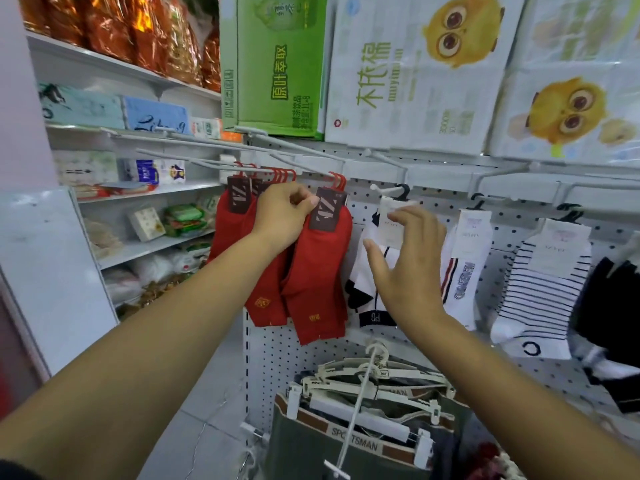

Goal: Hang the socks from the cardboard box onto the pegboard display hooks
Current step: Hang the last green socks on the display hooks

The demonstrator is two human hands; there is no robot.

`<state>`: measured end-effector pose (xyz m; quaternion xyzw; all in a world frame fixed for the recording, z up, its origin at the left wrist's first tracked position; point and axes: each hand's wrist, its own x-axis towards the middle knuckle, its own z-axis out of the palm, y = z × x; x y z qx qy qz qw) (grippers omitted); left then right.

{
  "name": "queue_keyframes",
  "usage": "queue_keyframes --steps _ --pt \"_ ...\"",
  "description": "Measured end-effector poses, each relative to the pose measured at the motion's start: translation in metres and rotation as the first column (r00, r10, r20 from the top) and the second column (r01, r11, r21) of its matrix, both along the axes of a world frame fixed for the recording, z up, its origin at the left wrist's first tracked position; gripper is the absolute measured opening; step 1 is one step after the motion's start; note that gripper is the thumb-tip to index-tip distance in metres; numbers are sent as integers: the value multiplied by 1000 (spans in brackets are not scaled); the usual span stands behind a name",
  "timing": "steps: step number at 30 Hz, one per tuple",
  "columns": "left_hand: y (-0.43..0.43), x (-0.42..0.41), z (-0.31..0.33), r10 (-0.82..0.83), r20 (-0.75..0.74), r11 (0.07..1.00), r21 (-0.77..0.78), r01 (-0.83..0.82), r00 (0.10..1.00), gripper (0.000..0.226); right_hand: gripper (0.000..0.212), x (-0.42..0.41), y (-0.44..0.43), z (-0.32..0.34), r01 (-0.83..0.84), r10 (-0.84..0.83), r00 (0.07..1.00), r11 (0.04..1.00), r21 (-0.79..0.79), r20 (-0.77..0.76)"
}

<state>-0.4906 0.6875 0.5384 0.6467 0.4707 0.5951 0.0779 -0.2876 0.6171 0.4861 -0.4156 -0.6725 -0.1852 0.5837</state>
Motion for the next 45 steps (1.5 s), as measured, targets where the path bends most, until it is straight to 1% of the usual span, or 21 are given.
queue_keyframes --steps 2,4,6,8,10,11,13,14,16,19,22,27,32,40,45 --pt "-4 -6 -3 18 -17 999 32 -17 1000 7 35 -10 -1 -7 -45 48 998 998 -48 45" --pt "-9 -17 -9 16 -15 997 77 -15 1000 6 30 -23 2 -10 -107 123 988 981 -163 95" --pt "-11 -33 -15 59 12 988 140 -60 998 6 25 -40 9 -6 -156 189 976 954 -254 109" --pt "-7 -56 -19 114 66 976 180 -125 991 6 21 -62 18 2 -213 239 969 933 -292 57" --pt "2 -80 -22 164 100 965 192 -181 981 8 21 -87 28 11 -250 248 968 917 -312 -45" --pt "10 -92 -22 204 86 957 191 -217 975 13 23 -100 34 16 -244 228 970 916 -319 -87" --pt "25 -116 -20 257 31 953 159 -259 966 25 33 -124 48 24 -177 136 981 923 -342 -139" --pt "33 -127 -19 242 17 960 138 -242 970 29 38 -135 56 27 -132 81 985 928 -348 -155" --pt "45 -144 -18 148 18 986 78 -149 989 32 44 -155 68 29 -49 -14 982 941 -333 -186" --pt "64 -161 -17 -22 56 1000 0 22 998 28 41 -174 81 28 30 -103 968 953 -302 -227" --pt "77 -168 -17 -140 61 990 -10 141 988 21 35 -184 92 28 51 -132 958 952 -302 -253" --pt "97 -170 -14 -189 64 982 -10 190 980 14 25 -186 105 36 61 -181 931 934 -353 -318" --pt "112 -171 -11 -212 67 977 -6 213 975 17 25 -186 110 38 33 -187 902 928 -370 -389" --pt "129 -176 -10 -272 78 958 -68 278 959 19 24 -181 113 42 64 -219 907 916 -395 -360" --pt "128 -177 -10 -330 179 931 -102 351 927 17 20 -177 110 40 20 -166 917 927 -374 -363"
